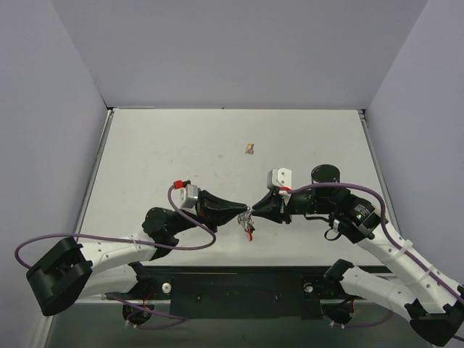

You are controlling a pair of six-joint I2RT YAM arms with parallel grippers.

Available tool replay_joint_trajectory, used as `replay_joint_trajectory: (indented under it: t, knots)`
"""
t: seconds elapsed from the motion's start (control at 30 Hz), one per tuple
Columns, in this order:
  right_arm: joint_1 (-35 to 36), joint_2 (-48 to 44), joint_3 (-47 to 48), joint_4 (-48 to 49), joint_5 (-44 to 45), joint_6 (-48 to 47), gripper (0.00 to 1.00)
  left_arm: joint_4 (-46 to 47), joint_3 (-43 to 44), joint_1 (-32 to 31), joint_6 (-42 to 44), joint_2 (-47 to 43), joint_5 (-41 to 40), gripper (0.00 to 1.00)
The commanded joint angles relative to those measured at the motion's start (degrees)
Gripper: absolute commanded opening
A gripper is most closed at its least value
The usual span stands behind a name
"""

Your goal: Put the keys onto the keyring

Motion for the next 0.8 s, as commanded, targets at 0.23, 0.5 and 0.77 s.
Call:
replay_joint_trajectory:
  t: [0.23, 0.5, 0.77]
  knots:
    - [0.96, 0.25, -0.3, 1.49, 2.33, -0.48, 0.0, 5.38, 1.33, -0.99, 1.41, -2.63, -2.71, 0.0]
    - [2.01, 0.25, -1.61, 4.21, 4.53, 2.16, 0.0, 4.42, 1.33, -4.84, 4.66, -3.43, -9.56, 0.0]
    - [2.63, -0.1, -2.06, 7.12, 4.1, 4.89, 0.01, 12.31, 0.1, -7.67, 4.75, 0.79, -15.1, 0.0]
